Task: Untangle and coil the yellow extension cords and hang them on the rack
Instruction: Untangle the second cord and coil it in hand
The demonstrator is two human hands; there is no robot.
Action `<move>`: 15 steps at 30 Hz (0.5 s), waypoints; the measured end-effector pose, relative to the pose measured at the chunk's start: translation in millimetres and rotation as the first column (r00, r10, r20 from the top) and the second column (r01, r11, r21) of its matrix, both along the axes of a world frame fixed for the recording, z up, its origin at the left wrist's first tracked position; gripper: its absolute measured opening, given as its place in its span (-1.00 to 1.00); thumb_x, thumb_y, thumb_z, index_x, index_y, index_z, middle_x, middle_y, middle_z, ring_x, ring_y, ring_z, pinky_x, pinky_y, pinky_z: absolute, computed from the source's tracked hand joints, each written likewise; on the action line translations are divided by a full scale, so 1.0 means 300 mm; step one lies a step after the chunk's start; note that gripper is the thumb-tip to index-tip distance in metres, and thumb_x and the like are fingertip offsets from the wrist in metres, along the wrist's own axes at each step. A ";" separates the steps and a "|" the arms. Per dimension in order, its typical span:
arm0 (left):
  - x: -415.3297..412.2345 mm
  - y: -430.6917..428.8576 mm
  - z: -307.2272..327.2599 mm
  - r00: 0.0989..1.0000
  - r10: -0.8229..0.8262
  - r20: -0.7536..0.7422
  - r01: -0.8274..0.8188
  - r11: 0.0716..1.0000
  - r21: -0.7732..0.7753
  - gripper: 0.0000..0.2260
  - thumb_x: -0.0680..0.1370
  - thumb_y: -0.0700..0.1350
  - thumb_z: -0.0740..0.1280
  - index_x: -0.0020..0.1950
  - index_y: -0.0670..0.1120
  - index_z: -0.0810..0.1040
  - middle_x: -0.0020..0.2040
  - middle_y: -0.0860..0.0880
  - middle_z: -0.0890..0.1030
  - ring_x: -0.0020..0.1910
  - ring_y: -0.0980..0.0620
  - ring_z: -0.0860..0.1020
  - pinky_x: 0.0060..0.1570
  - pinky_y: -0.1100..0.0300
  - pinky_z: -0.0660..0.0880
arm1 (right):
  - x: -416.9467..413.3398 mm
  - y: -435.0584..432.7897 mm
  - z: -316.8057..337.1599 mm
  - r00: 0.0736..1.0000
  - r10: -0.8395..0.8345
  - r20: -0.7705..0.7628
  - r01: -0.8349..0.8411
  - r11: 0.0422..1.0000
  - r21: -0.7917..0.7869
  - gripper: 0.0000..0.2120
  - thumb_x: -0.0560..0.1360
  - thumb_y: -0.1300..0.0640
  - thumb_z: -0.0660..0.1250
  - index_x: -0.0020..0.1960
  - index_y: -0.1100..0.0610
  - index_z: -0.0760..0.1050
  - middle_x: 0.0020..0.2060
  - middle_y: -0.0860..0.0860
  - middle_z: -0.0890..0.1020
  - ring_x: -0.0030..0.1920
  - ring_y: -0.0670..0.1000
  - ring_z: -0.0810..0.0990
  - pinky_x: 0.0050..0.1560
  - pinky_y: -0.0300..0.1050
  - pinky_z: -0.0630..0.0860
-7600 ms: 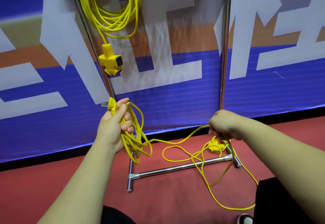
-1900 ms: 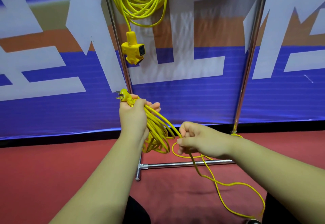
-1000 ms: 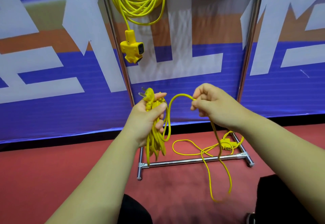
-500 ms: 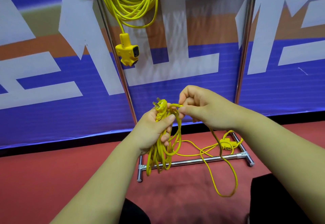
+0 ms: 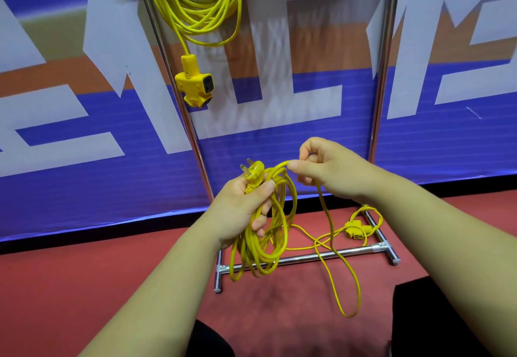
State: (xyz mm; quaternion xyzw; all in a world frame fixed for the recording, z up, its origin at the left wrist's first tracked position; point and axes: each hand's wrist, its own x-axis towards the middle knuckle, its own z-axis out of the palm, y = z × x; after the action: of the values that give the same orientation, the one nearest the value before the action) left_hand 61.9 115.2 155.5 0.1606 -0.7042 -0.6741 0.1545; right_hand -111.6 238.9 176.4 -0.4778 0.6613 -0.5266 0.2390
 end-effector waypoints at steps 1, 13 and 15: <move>0.000 -0.001 0.004 1.000 0.019 -0.021 -0.019 1.000 0.000 -0.89 0.66 -0.05 0.27 0.00 -0.07 0.46 -0.36 -0.07 0.43 -0.58 0.03 0.32 -0.50 0.15 0.48 | -0.005 0.000 -0.007 1.000 0.004 0.007 -0.004 0.999 0.035 -0.64 0.51 -0.09 0.42 -0.02 0.21 0.45 -0.30 0.10 0.61 -0.24 0.02 0.55 -0.09 0.05 0.50; 0.023 -0.053 0.049 0.902 0.362 -0.236 -0.300 0.918 0.260 -0.92 0.67 -0.06 0.26 0.04 -0.05 0.43 -0.38 -0.03 0.40 -0.59 0.09 0.32 -0.56 0.23 0.43 | -0.084 0.003 -0.138 0.978 0.202 0.047 -0.196 0.820 0.538 -0.93 0.52 0.21 0.41 -0.04 0.07 0.57 -0.18 0.02 0.70 -0.12 -0.07 0.65 0.01 -0.05 0.48; 0.029 -0.067 0.050 0.882 0.399 -0.250 -0.321 0.898 0.302 -0.89 0.68 -0.05 0.24 -0.02 -0.05 0.43 -0.38 -0.02 0.39 -0.58 0.10 0.32 -0.56 0.23 0.42 | -0.085 0.001 -0.139 0.980 0.197 0.035 -0.184 0.823 0.536 -0.90 0.50 0.25 0.43 -0.03 0.07 0.60 -0.18 0.02 0.71 -0.11 -0.06 0.67 -0.01 -0.07 0.51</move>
State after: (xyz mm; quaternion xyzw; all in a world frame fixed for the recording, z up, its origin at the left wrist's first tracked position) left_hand 70.5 95.2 170.4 0.2017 -0.5379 -0.7334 0.3634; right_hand -137.1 239.3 134.8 -0.4610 0.7336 -0.2888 0.4072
